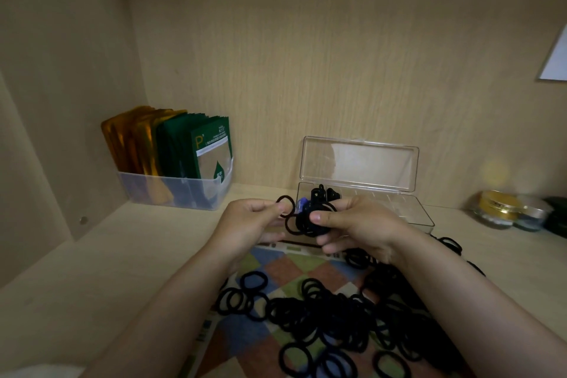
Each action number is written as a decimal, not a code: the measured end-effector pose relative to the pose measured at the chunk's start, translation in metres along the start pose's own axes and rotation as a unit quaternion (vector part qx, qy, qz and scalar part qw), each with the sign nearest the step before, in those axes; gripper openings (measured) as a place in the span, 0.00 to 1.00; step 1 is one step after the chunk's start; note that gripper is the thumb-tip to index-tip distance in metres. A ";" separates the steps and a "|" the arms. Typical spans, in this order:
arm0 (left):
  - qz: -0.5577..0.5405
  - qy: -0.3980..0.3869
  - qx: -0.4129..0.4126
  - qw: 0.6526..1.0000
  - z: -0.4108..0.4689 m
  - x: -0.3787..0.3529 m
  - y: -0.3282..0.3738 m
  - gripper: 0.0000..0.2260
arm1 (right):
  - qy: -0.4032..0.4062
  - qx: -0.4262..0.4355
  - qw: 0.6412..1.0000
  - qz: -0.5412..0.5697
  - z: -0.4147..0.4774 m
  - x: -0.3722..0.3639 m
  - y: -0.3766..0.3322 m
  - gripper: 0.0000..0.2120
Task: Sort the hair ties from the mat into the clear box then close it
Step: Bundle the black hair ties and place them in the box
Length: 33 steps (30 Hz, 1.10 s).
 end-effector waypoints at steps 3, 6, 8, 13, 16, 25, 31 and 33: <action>0.026 -0.029 0.012 0.999 -0.004 -0.009 -0.004 0.10 | 0.005 0.023 0.999 0.022 -0.002 -0.002 -0.006 0.05; 0.003 -0.095 0.032 0.995 -0.014 -0.024 -0.004 0.12 | 0.033 0.043 0.998 0.016 0.000 -0.001 -0.007 0.07; -0.038 -0.113 0.056 0.991 -0.015 -0.027 -0.002 0.13 | 0.060 0.052 0.997 0.010 0.003 0.002 -0.007 0.08; -0.026 -0.098 0.058 0.993 -0.016 -0.023 0.000 0.14 | 0.081 0.065 0.995 -0.002 0.006 0.003 -0.007 0.07; -0.011 -0.044 0.045 0.998 -0.013 -0.015 -0.002 0.06 | 0.087 0.072 0.994 -0.007 0.006 0.001 -0.006 0.07; -0.002 0.020 0.054 0.998 -0.006 -0.005 -0.009 0.13 | 0.026 0.098 0.995 0.011 -0.002 -0.004 -0.017 0.06; -0.063 -0.109 0.073 0.989 -0.017 -0.023 0.000 0.17 | 0.087 0.104 0.988 -0.076 0.001 0.001 -0.014 0.07; -0.022 -0.120 0.043 0.992 -0.018 -0.023 0.003 0.16 | 0.094 0.115 0.984 -0.102 -0.001 0.002 -0.016 0.07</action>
Point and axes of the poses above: each hand's wrist, its own z-axis towards the middle knuckle, its own x-axis out of the back of the hand, y = z × x, the point moved 8 cm from there along z, towards the middle knuckle, and after that the axes turned 11 degrees about y, right-handed, at the moved point
